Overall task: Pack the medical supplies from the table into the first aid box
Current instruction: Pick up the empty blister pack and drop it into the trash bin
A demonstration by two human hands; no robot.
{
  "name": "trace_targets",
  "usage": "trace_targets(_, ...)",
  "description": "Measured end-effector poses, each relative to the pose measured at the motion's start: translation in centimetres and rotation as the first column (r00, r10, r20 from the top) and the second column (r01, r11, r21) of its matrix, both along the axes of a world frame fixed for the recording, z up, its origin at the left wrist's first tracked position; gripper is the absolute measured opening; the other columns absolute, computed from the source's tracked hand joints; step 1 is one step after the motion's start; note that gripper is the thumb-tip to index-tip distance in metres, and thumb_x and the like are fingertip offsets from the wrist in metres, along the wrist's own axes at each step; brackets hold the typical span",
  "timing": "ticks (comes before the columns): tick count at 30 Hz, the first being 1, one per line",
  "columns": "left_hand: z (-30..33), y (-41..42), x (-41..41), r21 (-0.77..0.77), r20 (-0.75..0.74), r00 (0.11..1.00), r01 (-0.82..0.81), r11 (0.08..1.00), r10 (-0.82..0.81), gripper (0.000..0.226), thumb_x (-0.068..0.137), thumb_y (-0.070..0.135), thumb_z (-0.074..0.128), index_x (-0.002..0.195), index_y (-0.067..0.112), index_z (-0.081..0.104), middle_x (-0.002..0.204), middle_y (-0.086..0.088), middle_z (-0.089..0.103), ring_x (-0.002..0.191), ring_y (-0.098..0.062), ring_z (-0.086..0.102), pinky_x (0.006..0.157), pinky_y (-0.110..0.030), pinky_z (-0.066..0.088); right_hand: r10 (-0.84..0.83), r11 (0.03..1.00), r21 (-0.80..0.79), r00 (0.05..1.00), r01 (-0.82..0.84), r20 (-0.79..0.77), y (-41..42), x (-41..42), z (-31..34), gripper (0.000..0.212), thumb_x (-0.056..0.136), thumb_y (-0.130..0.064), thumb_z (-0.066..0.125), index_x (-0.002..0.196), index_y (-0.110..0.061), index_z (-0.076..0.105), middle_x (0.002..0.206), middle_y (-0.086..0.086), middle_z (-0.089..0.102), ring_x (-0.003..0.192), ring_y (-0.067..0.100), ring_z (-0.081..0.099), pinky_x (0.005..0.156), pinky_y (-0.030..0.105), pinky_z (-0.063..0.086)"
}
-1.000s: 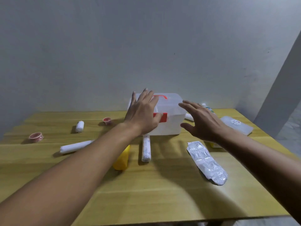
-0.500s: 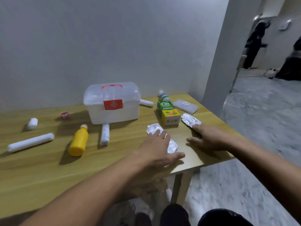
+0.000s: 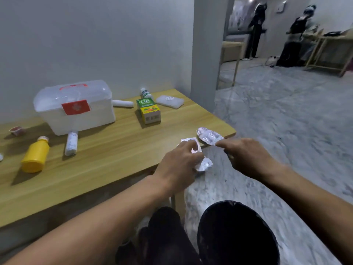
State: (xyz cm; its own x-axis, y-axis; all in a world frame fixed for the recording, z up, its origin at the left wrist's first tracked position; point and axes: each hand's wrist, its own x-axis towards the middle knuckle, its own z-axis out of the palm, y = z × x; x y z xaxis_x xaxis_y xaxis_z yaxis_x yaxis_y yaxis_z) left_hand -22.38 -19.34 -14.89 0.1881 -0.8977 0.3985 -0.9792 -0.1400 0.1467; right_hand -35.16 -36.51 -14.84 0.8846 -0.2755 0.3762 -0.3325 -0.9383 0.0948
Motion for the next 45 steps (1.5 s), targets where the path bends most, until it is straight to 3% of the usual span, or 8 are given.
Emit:
trace_targets(3, -1.7, -2.0, -3.4, -0.071, 0.018, 0.99, 0.141, 0.987, -0.14, 0.014, 0.065, -0.002, 0.049, 0.072, 0.007, 0.057, 0.077, -0.004, 0.041, 0.071, -0.027, 0.046, 0.043, -0.032, 0.037, -0.084, 0.987, 0.141, 0.994, 0.075, 0.064, -0.4, -4.7, -1.8, 0.035, 0.074, 0.001, 0.065, 0.099, -0.024, 0.068, 0.066, 0.013, 0.068, 0.054, 0.038, 0.061, 0.045, 0.034, 0.045)
trace_targets(9, -8.5, -5.7, -8.1, 0.103, -0.085, 0.99, 0.122, 0.987, -0.114, 0.023, 0.063, -0.007, 0.059, 0.059, 0.011, 0.046, 0.072, -0.004, 0.047, 0.066, -0.021, 0.035, 0.054, -0.033, 0.026, -0.319, 0.792, 0.5, 0.936, 0.35, -0.151, -1.7, -11.0, -9.1, 0.03, 0.076, -0.011, 0.058, 0.098, -0.027, 0.069, 0.086, 0.006, 0.072, 0.082, 0.032, 0.065, 0.066, 0.034, 0.05)
trace_targets(16, -14.1, -7.1, -10.8, 0.409, -0.305, 0.951, 0.083, 0.909, 0.05, 0.015, 0.089, 0.001, 0.048, 0.079, 0.004, 0.059, 0.097, -0.009, 0.052, 0.081, -0.025, 0.044, 0.062, -0.032, 0.03, -0.449, 0.548, 0.626, 0.827, 0.555, -0.34, -1.7, -13.1, -17.2, 0.034, 0.08, -0.01, 0.055, 0.108, -0.02, 0.069, 0.1, 0.01, 0.07, 0.093, 0.03, 0.063, 0.075, 0.034, 0.052)
trace_targets(19, -15.1, -7.7, -10.8, 0.47, -0.439, 0.889, 0.104, 0.876, 0.13, 0.022, 0.09, 0.021, 0.055, 0.104, 0.005, 0.064, 0.116, -0.011, 0.053, 0.106, -0.031, 0.053, 0.081, -0.036, 0.045, -0.476, 0.481, 0.668, 0.809, 0.568, -0.345, -1.7, -13.0, -19.1, 0.031, 0.083, -0.019, 0.061, 0.113, -0.018, 0.067, 0.102, 0.009, 0.071, 0.095, 0.03, 0.064, 0.077, 0.033, 0.051)
trace_targets(21, -15.7, -8.1, -10.6, 0.558, -0.449, 0.875, 0.119, 0.821, 0.179, 0.045, 0.084, 0.032, 0.064, 0.123, 0.011, 0.056, 0.127, -0.007, 0.049, 0.117, -0.028, 0.05, 0.094, -0.039, 0.046, -0.47, 0.463, 0.676, 0.806, 0.573, -0.361, -1.7, -13.0, -19.9, 0.037, 0.086, -0.027, 0.062, 0.121, -0.015, 0.062, 0.109, 0.009, 0.069, 0.103, 0.029, 0.062, 0.083, 0.032, 0.049)
trace_targets(28, -14.7, -9.2, -8.1, 0.593, -0.374, 0.914, 0.103, 0.799, 0.16, 0.05, 0.081, 0.037, 0.067, 0.123, 0.012, 0.056, 0.125, -0.006, 0.055, 0.117, -0.026, 0.051, 0.092, -0.042, 0.049, -0.421, 0.485, 0.679, 0.828, 0.551, -0.371, -3.1, -11.8, -18.1, 0.038, 0.085, -0.026, 0.064, 0.121, -0.015, 0.06, 0.111, 0.006, 0.07, 0.104, 0.026, 0.064, 0.092, 0.04, 0.051)
trace_targets(37, -6.2, -9.8, -3.6, 0.673, -0.285, 0.951, 0.106, 0.732, 0.124, 0.068, 0.081, 0.049, 0.064, 0.138, 0.016, 0.046, 0.138, -0.004, 0.054, 0.123, -0.024, 0.053, 0.099, -0.038, 0.047, -0.201, 0.643, 0.67, 0.926, 0.371, -0.321, -3.2, -5.8, -6.1, 0.049, 0.082, -0.034, 0.071, 0.127, -0.019, 0.057, 0.118, 0.001, 0.067, 0.097, 0.015, 0.066, 0.091, 0.036, 0.051)
trace_targets(45, 4.8, -4.7, 1.3, 0.63, -0.448, 0.872, 0.149, 0.762, 0.2, 0.067, 0.074, 0.054, 0.072, 0.13, 0.02, 0.058, 0.128, 0.004, 0.063, 0.111, -0.014, 0.062, 0.098, -0.035, 0.05, -0.003, 0.796, 0.58, 0.96, 0.172, -0.282, -0.4, 1.2, 4.8, 0.051, 0.078, -0.027, 0.077, 0.124, -0.018, 0.059, 0.118, 0.001, 0.067, 0.101, 0.014, 0.064, 0.091, 0.036, 0.053)
